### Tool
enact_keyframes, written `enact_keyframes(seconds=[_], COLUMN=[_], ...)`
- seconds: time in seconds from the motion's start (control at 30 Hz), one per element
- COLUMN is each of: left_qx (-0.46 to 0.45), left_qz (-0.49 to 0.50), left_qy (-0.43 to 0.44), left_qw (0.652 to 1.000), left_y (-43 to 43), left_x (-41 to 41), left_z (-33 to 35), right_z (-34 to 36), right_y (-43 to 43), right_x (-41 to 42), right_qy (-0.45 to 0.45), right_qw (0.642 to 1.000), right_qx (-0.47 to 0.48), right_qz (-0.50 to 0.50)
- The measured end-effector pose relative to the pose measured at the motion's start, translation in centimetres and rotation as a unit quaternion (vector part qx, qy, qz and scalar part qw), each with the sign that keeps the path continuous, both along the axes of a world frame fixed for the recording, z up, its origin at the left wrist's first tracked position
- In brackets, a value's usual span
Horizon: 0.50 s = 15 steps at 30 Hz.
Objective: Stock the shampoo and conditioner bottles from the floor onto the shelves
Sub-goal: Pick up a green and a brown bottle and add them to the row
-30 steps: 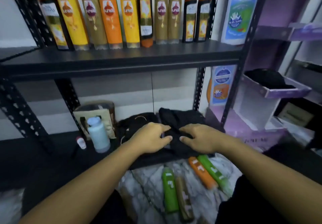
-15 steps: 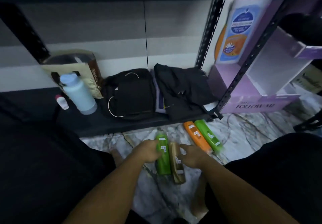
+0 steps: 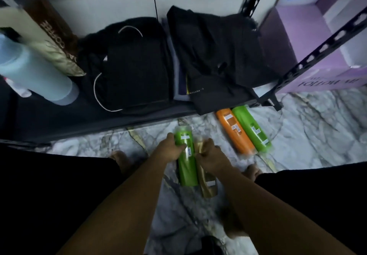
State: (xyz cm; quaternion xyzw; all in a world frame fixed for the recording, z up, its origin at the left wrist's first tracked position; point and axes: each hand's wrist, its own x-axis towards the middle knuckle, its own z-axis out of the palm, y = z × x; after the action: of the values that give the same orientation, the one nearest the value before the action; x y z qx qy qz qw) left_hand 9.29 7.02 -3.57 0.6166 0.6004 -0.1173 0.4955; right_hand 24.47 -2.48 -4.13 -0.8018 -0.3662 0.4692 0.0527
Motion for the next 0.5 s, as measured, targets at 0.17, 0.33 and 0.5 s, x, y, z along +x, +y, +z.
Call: enact_keyframes(seconds=[0.17, 0.33, 0.5], left_qx=[-0.001, 0.019, 0.038], left_qz=[0.076, 0.086, 0.119], left_qy=[-0.033, -0.057, -0.067], left_qw=[0.997, 0.995, 0.990], left_y=[1.7, 1.8, 1.4], left_x=[1.0, 1.8, 1.3], left_z=[-3.1, -5.1, -5.1], right_z=[-2.4, -4.1, -3.8], right_y=[1.5, 2.5, 2.3], right_x=[0.1, 0.0, 0.3], right_qy=[0.003, -0.019, -0.020], right_qw=[1.000, 1.000, 0.999], right_qx=[0.001, 0.003, 0.028], right_qz=[-0.013, -0.019, 0.004])
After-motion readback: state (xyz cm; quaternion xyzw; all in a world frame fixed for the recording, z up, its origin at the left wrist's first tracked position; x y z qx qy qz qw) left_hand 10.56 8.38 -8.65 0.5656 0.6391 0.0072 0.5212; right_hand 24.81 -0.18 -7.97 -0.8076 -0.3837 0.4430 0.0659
